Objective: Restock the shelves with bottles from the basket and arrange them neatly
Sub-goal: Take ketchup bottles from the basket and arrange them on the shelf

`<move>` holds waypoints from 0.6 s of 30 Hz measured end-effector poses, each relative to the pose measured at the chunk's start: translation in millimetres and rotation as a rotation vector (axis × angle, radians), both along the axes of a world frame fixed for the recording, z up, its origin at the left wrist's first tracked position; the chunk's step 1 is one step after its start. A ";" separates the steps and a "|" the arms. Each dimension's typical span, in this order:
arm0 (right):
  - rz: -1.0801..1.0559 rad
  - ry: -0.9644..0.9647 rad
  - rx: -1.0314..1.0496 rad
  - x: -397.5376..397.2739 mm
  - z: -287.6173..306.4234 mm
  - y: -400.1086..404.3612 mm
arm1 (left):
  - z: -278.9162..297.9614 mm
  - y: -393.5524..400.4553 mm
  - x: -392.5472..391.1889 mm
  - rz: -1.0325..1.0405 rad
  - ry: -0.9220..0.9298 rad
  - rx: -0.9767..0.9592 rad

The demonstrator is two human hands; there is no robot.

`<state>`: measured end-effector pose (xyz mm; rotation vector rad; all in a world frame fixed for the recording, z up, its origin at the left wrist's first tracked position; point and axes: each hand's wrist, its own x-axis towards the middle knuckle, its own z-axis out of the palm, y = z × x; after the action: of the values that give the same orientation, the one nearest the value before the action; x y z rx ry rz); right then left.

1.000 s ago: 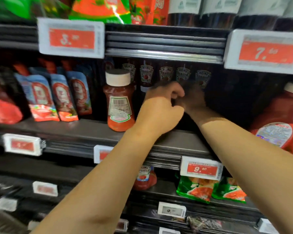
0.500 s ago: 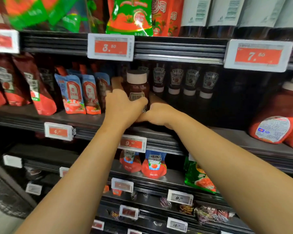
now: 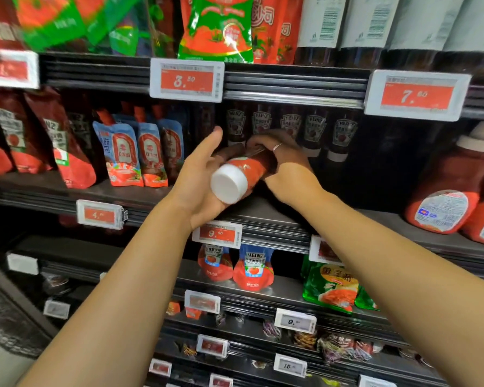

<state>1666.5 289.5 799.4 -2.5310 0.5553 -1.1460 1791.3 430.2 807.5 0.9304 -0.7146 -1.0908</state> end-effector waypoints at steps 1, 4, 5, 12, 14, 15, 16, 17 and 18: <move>0.014 -0.013 -0.046 -4.7 2.0 -2.0 | -0.9 -0.2 -1.8 -0.030 0.005 0.023; 0.054 -0.087 -0.037 -6.9 11.2 -3.1 | -4.0 -3.7 -8.3 -0.089 -0.119 0.093; 0.027 -0.121 -0.033 -7.1 15.6 -3.8 | -5.1 -5.4 -11.1 -0.100 -0.186 0.108; -0.018 0.068 -0.116 -15.1 41.5 -0.4 | -5.9 -23.6 -21.3 0.051 -0.436 0.075; -0.127 0.023 -0.036 -11.0 45.6 -3.8 | -9.5 -28.2 -19.1 0.112 -0.521 0.077; -0.151 0.024 -0.017 -9.1 45.9 -5.1 | -11.6 -30.3 -18.4 0.142 -0.552 0.076; -0.150 0.035 -0.022 -9.4 45.5 -4.6 | -13.8 -32.8 -17.6 0.168 -0.574 0.070; -0.133 0.036 -0.041 -11.0 45.1 -4.4 | -15.7 -35.6 -17.1 0.192 -0.588 0.063; -0.105 0.030 -0.045 -12.6 44.2 -5.2 | -17.6 -38.6 -16.3 0.211 -0.599 0.059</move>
<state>1653.9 284.3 843.5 -2.5881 0.6854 -1.1710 1775.1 391.6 789.9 1.3725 -1.0451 -0.6442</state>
